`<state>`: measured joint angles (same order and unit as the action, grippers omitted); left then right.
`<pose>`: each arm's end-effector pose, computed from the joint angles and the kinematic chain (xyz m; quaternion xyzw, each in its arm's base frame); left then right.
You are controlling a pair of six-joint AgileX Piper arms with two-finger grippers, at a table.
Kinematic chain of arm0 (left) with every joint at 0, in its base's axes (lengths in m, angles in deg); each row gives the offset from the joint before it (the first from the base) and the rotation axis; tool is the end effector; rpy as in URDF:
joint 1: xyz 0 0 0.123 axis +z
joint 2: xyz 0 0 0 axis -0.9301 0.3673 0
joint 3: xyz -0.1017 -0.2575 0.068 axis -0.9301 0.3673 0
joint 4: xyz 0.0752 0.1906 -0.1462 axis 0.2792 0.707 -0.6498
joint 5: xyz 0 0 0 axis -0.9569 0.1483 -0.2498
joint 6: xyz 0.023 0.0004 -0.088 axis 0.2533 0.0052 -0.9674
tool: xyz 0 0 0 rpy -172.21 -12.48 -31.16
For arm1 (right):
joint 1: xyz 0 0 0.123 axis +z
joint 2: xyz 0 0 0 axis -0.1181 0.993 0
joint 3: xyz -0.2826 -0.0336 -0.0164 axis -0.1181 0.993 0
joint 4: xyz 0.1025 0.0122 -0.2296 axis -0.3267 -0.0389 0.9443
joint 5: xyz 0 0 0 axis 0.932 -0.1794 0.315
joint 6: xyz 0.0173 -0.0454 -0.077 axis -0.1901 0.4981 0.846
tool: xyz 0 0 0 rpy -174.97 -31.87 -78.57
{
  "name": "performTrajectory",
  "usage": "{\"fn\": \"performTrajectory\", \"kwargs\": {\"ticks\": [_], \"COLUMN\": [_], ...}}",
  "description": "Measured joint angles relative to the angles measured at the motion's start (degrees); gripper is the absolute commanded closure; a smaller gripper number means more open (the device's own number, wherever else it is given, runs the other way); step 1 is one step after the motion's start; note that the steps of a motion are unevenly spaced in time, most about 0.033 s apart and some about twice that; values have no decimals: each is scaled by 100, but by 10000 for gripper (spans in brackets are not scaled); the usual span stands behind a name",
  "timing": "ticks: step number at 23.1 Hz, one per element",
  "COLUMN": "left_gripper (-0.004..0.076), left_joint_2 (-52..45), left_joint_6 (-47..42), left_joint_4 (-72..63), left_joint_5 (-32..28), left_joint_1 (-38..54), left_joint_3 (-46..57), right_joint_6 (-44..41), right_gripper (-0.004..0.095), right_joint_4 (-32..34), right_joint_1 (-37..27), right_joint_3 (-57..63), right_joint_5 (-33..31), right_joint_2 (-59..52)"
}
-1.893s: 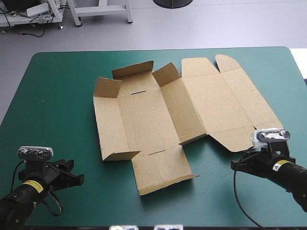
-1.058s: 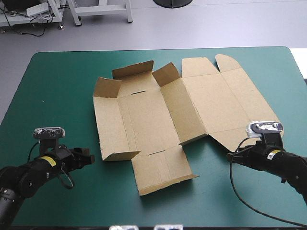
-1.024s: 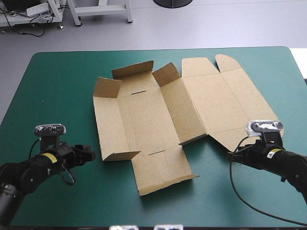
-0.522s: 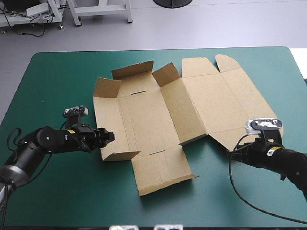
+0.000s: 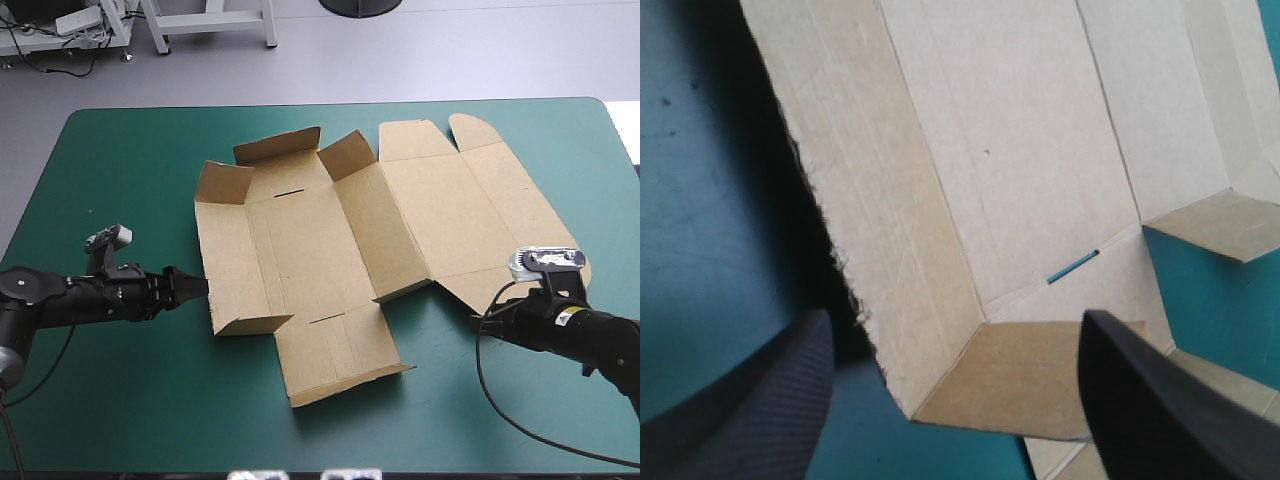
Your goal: Fold the box
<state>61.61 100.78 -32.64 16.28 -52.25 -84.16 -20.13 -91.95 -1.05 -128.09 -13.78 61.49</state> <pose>0.2089 -0.0047 0.2820 -0.0425 0.9111 -0.3321 0.2402 0.1565 0.0370 0.3018 -0.0464 0.9303 0.1418 0.3351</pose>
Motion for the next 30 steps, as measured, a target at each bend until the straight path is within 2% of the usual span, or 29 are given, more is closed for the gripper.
{"fn": "performTrajectory", "kwargs": {"ticks": [13, 21, 27, 30], "left_gripper": [203, 203, 206, 207], "left_joint_2": [43, 1239, 1293, 1298], "left_joint_6": [396, 1442, 1767, 1810], "left_joint_4": [-91, -1118, -1411, -1411], "left_joint_5": [-529, -486, -426, -585], "left_joint_1": [0, 0, -7, -190], "left_joint_3": [774, 781, 781, 781], "right_joint_6": [30, 43, 43, 43], "right_gripper": [933, 932, 933, 933], "right_joint_4": [-2, -2, -8, -8], "right_joint_1": [0, 0, 0, 0], "right_joint_3": [0, 0, 0, 0], "right_joint_5": [-6, -45, -45, -45], "right_joint_2": [0, 0, 0, 0]}}
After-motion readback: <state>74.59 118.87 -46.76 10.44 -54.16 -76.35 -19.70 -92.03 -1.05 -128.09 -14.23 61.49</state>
